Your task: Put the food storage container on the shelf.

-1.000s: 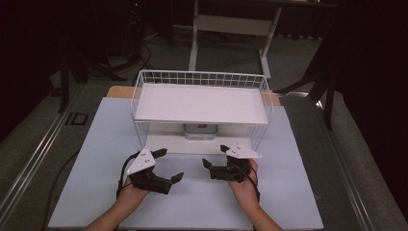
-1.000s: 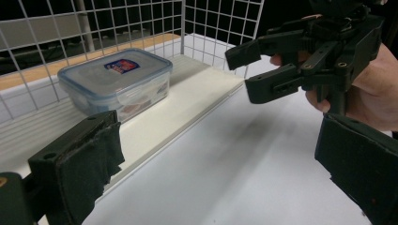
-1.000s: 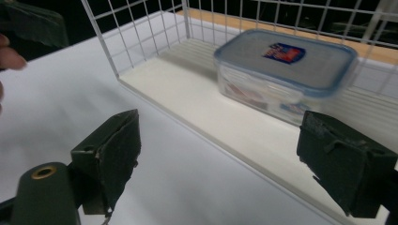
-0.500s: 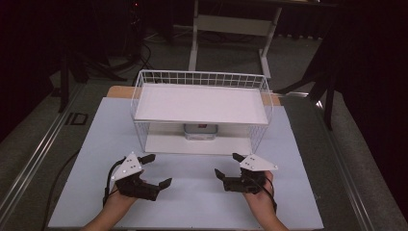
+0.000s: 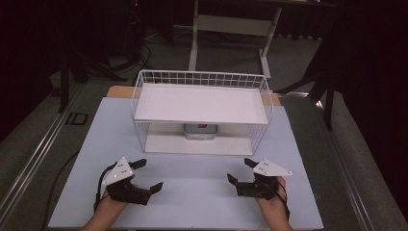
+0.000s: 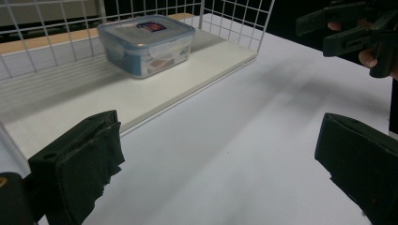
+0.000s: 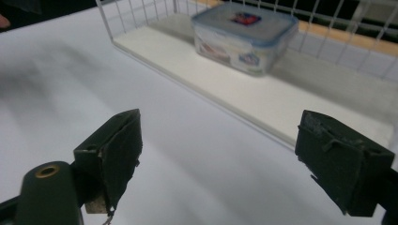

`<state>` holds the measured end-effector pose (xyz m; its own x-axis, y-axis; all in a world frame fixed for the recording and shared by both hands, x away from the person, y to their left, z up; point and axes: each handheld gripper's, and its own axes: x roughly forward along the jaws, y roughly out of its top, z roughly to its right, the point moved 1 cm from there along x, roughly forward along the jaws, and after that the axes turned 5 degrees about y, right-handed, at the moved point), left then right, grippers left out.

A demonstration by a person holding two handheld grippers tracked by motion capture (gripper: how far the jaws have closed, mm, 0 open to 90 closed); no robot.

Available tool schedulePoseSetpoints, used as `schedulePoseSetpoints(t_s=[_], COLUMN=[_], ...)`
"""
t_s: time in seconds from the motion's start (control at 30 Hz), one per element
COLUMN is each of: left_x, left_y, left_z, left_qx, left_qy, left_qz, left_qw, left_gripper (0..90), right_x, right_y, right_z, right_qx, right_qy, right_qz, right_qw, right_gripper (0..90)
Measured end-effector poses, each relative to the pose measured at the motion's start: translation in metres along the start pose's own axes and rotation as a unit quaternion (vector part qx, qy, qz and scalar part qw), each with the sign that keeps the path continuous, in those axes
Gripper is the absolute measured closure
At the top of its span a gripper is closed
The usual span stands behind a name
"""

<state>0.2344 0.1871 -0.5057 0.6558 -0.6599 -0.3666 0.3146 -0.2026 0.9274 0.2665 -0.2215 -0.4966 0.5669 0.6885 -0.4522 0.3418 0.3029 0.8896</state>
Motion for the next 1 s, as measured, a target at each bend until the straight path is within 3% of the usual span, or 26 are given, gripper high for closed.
schedulePoseSetpoints(t_s=[0.2, 0.43, 0.77, 1.0], left_x=[-0.008, -0.016, -0.010, -0.006], left_y=[-0.004, -0.011, -0.020, -0.021], left_z=[-0.008, -0.015, -0.025, -0.025], left_qx=[0.015, 0.002, -0.022, -0.031], left_qy=[0.011, 0.013, 0.015, 0.007], left_qz=[-0.012, -0.006, -0.009, -0.008], left_qw=[0.9998, 0.9999, 0.9996, 0.9995], left_gripper=[1.9, 1.9, 1.9, 1.9], right_x=[-0.010, -0.023, -0.026, -0.028], right_y=[-0.007, -0.019, -0.031, -0.034], right_z=[0.008, 0.017, 0.029, 0.031], right_qx=[-0.002, 0.017, 0.038, 0.038], right_qy=[-0.006, -0.015, -0.021, -0.025], right_qz=[-0.011, 0.001, 0.001, -0.001], right_qw=[0.9999, 0.9997, 0.9991, 0.9990], right_gripper=[15.0, 15.0, 15.0, 15.0])
